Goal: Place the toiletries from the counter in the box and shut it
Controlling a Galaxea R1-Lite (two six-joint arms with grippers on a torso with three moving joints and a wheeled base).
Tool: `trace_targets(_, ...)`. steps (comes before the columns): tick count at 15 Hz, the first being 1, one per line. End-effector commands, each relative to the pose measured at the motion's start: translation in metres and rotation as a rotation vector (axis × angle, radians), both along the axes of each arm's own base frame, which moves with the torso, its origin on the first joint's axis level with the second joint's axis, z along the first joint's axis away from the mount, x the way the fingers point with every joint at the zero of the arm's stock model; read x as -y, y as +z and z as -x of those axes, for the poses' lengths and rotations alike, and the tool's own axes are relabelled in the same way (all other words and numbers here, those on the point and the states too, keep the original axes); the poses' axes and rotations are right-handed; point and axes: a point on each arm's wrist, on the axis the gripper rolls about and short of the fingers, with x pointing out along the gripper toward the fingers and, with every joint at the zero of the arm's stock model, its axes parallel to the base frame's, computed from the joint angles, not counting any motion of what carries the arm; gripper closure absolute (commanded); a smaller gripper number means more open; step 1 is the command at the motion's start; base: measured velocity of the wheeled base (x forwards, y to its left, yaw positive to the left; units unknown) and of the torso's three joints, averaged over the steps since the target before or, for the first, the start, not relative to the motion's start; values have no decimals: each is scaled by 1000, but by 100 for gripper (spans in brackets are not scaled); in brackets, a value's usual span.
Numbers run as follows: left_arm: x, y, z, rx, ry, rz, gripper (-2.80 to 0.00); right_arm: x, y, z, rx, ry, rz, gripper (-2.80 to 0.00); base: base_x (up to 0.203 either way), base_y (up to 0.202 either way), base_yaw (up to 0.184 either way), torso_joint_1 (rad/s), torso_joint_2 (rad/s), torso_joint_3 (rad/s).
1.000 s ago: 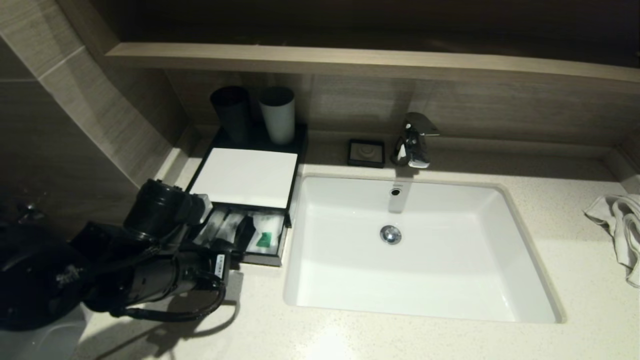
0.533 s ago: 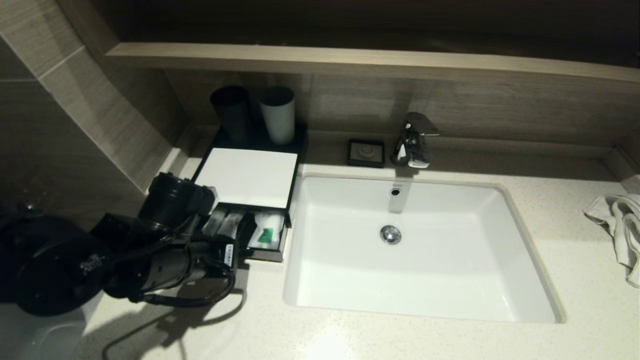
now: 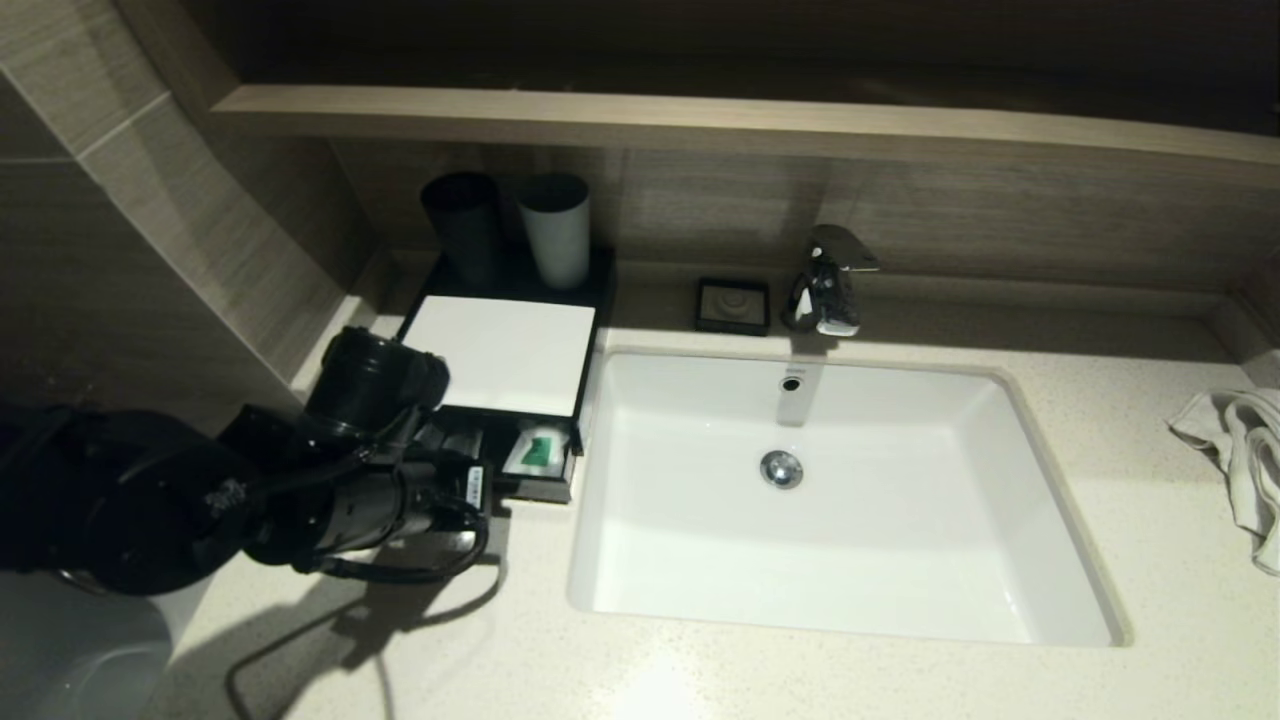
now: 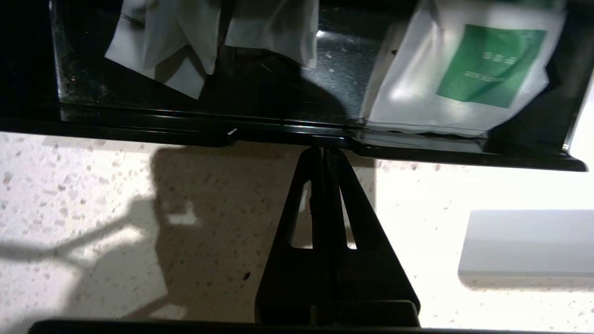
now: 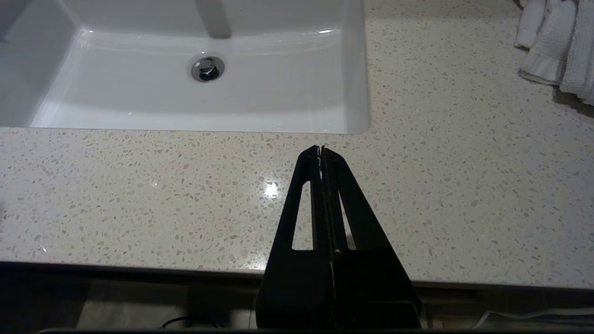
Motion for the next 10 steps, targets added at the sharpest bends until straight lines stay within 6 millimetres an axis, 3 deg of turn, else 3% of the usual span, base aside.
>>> trace_targets(1,3,0,-5,4,3,3,0,0,0,0,0,0,0,0,0,0,0,0,0,0)
trace_targets(10,9,3,-20,31,9,16,0,0,0,0,0,0,0,0,0,0,0,0,0,0)
